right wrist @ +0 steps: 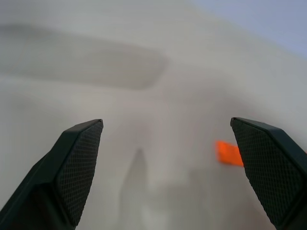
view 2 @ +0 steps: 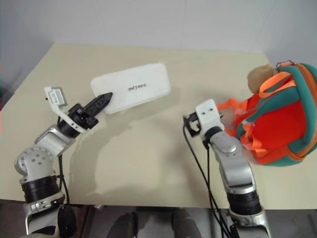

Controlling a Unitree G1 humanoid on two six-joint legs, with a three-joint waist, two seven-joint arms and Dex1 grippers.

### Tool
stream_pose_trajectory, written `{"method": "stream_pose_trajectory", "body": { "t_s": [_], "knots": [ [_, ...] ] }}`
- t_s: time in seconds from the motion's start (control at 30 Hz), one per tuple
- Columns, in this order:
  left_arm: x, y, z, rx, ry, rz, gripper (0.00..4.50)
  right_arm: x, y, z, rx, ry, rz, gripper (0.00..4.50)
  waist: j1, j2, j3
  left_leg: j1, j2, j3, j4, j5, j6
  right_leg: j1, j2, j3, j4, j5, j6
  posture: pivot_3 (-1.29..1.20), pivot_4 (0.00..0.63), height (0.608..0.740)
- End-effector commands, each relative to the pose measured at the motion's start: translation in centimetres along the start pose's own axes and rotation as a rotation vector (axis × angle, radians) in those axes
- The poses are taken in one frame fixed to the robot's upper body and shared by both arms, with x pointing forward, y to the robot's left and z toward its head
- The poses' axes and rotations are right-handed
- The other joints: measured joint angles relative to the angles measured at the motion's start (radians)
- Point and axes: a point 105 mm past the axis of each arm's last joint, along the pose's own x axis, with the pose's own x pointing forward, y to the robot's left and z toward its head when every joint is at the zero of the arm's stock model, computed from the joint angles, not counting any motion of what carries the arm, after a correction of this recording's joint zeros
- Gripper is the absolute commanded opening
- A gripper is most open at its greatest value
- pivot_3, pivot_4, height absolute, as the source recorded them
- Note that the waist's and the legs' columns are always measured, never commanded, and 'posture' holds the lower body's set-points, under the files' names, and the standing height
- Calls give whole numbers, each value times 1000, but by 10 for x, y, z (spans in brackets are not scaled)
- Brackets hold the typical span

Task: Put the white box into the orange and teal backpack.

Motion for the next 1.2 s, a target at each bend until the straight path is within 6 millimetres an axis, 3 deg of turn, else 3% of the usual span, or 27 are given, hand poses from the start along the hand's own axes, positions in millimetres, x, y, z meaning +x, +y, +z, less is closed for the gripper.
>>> {"method": "stream_pose_trajectory", "body": {
  "t_s": [0.03,0.23,0.47,0.6,0.7,0.93,1.2],
  "knots": [
    [6,-14,0,28,7,-71,1338,-13,-35,12,-6,-48,-234,4500,1,0,0,0,0,0,0,0,0,0,0,0,0,0,0,0,150,740],
    [7,-20,-10,17,97,-150,1338,-39,-51,18,24,-91,-327,4500,-3,0,0,0,0,0,-4,0,0,-1,0,0,-1,0,0,0,150,740],
    [4,-12,-7,7,156,-193,1338,-64,-22,24,109,-130,-65,4500,-7,0,0,1,0,0,-6,1,0,-1,1,0,-1,0,-1,0,150,740],
    [3,-7,-5,7,191,-216,1338,-82,-45,13,182,-80,-216,4500,-2,0,0,1,0,0,-6,1,0,-1,1,0,-1,0,-1,0,150,740],
    [6,-5,-3,13,211,-232,1338,-92,-53,15,166,-83,-289,4500,-1,0,0,1,0,0,-6,1,0,-1,1,0,-1,-1,-1,0,150,740],
    [12,-3,-6,11,247,-258,1338,-99,-68,24,152,-106,-404,4500,-5,0,0,1,0,0,-7,1,0,-1,1,0,-1,-1,-1,0,150,740],
    [15,-4,-8,12,260,-269,1338,-90,-91,11,174,-78,-489,4500,-3,0,0,1,0,0,-8,1,0,-1,1,0,-2,-1,-2,0,150,740]
  ]
}}
